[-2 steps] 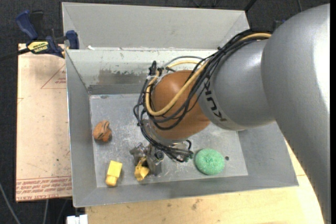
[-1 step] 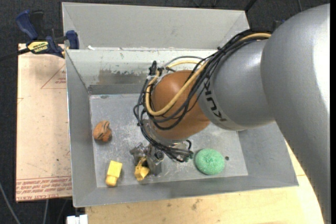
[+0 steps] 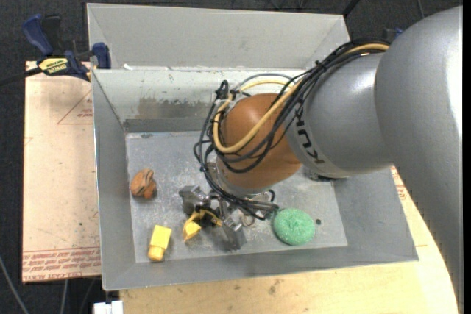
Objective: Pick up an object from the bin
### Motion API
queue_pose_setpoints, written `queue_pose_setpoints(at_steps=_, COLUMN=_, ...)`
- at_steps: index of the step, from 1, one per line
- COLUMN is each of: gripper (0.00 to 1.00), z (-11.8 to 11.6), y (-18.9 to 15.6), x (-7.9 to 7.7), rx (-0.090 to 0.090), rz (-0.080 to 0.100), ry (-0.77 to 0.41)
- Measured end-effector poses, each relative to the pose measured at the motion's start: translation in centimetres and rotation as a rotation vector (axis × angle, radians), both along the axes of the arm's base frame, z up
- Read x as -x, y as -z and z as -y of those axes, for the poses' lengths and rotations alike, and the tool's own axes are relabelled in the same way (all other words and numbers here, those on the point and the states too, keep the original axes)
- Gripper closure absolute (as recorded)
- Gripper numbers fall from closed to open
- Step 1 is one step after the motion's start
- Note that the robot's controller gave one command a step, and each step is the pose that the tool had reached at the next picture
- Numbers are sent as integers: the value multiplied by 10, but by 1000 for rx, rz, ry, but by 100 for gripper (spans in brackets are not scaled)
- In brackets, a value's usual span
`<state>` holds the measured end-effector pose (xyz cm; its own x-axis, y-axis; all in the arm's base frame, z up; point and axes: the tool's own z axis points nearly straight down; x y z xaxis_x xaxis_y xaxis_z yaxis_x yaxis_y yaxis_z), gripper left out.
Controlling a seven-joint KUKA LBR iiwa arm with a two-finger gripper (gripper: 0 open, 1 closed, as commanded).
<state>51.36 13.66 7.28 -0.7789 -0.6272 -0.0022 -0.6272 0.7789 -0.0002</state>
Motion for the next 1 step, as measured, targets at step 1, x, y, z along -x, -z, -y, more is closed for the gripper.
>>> queue_pose_setpoints(at_steps=1, gripper=100, z=-1, y=0, x=1, rx=-2, rz=-1, ry=-1)
